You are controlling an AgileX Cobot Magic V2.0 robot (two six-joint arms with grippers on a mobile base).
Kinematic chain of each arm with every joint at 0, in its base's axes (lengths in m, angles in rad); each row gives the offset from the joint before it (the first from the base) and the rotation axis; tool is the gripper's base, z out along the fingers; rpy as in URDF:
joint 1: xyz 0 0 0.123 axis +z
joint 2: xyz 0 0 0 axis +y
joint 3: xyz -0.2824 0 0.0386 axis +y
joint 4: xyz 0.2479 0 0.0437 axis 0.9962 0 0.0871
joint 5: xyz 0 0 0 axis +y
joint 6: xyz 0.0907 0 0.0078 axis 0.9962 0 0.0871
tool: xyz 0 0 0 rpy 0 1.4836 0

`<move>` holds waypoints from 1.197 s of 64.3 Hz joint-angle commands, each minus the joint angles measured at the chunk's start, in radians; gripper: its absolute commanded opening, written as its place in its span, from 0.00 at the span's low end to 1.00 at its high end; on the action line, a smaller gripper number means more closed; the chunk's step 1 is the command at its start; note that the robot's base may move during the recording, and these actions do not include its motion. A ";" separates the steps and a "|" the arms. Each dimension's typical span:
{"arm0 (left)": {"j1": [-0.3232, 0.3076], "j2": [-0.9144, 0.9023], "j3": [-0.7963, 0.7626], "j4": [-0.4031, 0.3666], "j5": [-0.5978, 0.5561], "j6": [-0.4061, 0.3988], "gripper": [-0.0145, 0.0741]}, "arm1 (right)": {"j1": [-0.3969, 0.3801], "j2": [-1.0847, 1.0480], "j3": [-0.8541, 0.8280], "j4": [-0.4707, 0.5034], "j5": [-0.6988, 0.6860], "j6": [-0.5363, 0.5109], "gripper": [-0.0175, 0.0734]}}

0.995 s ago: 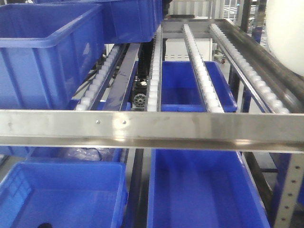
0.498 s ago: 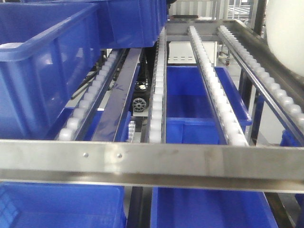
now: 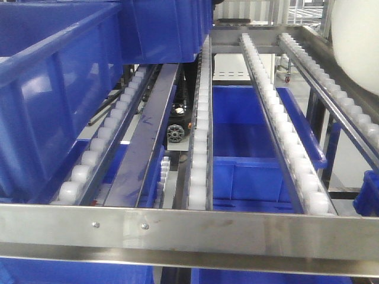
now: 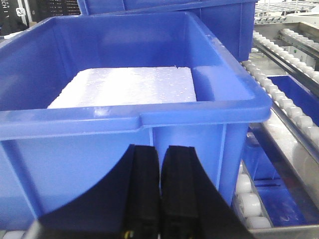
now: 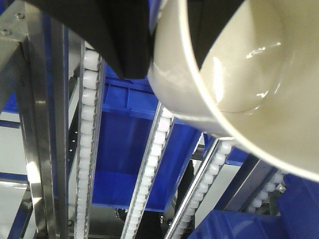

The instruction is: Move white bin to right shelf second layer

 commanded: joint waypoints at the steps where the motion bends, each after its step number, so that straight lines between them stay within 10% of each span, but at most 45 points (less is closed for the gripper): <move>1: -0.007 -0.014 0.037 -0.005 -0.085 -0.004 0.26 | -0.005 0.004 -0.033 0.001 -0.104 0.000 0.25; 77: -0.007 -0.014 0.037 -0.005 -0.085 -0.004 0.26 | -0.005 0.004 -0.033 0.001 -0.104 0.000 0.25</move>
